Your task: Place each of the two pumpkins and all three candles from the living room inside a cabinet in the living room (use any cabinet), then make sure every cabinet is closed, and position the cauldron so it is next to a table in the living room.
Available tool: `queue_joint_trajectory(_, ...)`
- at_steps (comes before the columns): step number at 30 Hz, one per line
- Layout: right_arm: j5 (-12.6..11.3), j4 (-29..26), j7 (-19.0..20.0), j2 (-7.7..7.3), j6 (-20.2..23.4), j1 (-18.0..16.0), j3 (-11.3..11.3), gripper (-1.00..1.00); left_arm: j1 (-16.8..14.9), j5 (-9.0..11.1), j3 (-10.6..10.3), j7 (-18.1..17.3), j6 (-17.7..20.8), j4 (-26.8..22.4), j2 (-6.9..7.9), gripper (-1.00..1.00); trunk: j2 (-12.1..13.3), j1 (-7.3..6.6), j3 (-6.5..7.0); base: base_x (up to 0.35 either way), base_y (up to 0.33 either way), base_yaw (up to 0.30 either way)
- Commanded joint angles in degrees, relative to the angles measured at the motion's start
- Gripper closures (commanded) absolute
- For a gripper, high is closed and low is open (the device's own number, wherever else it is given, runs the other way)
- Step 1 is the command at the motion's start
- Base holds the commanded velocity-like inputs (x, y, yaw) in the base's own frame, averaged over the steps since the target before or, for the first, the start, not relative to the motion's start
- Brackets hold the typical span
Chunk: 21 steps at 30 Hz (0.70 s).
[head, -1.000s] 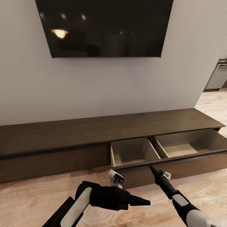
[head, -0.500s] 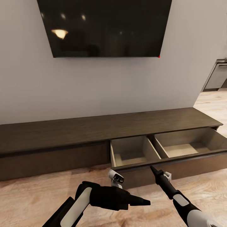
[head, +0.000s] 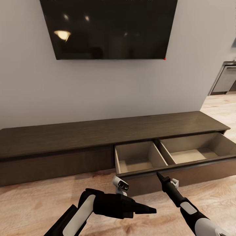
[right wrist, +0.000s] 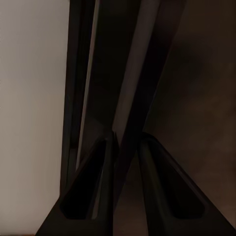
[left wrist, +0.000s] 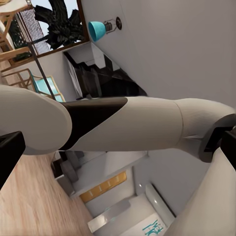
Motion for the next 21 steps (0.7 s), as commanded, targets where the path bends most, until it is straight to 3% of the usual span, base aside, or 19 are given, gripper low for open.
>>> queue_joint_trajectory(1, -0.4, 0.1, 2.2, 2.53, 1.0, 0.0, 2.1, 1.00, 0.0, 0.2, -0.1, -0.1, 0.2, 0.0, 0.03, -1.00, 0.0, -0.03, -0.04, -0.060, 0.000, 0.000)
queue_joint_trajectory(21, -0.4, 0.0, 2.2, 2.53, 0.8, 0.0, 2.1, 1.00, -0.1, 0.2, -0.1, 0.0, 0.2, 0.0, 0.03, -1.00, 0.0, -0.03, -0.04, -0.034, 0.000, 0.000)
